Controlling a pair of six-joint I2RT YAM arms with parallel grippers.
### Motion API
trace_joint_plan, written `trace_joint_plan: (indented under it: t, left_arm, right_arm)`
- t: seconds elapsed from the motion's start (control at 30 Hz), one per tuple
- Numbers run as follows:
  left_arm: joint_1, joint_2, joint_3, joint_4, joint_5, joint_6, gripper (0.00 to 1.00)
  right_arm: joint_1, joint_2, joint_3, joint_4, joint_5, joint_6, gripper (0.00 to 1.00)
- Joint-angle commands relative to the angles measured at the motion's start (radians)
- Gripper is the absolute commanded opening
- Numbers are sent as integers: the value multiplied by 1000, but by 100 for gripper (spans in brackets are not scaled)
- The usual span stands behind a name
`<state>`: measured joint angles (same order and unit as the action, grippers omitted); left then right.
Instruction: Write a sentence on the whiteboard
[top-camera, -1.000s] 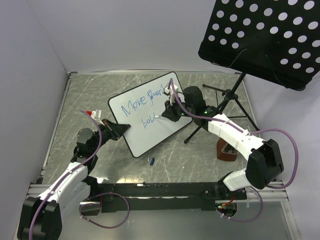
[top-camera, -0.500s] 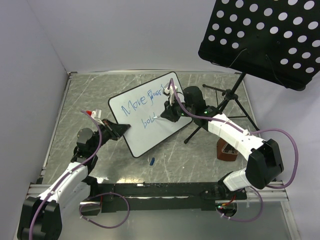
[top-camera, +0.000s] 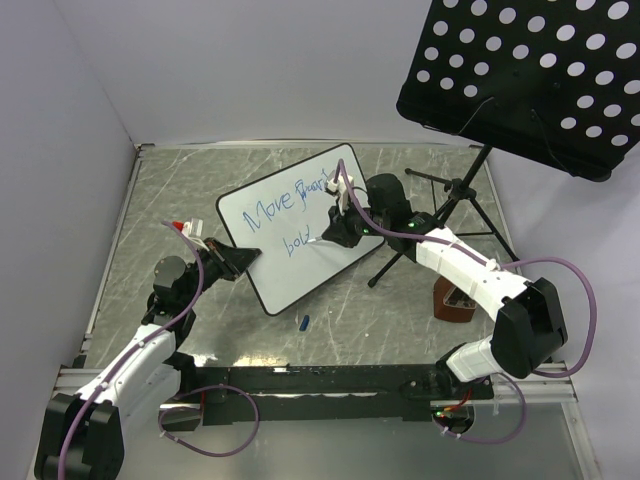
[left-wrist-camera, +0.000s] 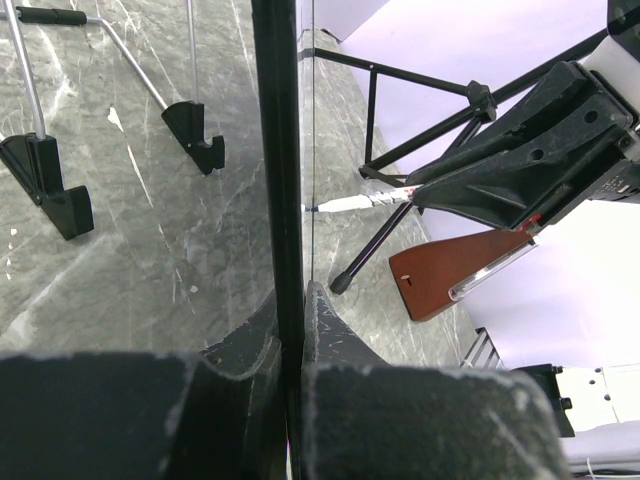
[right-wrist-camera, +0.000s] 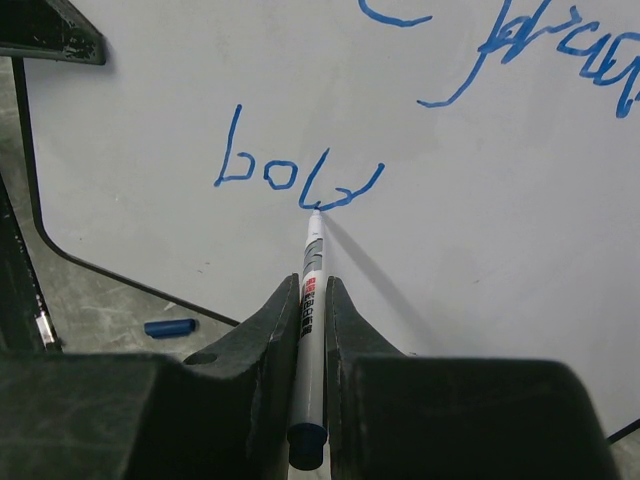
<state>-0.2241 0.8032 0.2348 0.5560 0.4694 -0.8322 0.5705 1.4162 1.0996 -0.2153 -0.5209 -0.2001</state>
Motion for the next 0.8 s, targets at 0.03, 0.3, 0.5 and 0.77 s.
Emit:
trace_joint_plan:
  t: [0.03, 0.3, 0.5, 0.77]
  left_arm:
    - [-14, -12, 17, 90, 51, 41, 1]
    - [-14, -16, 17, 84, 49, 41, 1]
    - [-14, -16, 17, 84, 49, 41, 1]
    - [-14, -16, 15, 87, 49, 41, 1]
  right_arm:
    - [6, 10, 20, -13, 10, -25, 0]
    - [5, 29, 48, 19, 59, -10, 0]
    - [-1, 36, 63, 48, 90, 8, 0]
    - [-9, 43, 74, 54, 94, 14, 0]
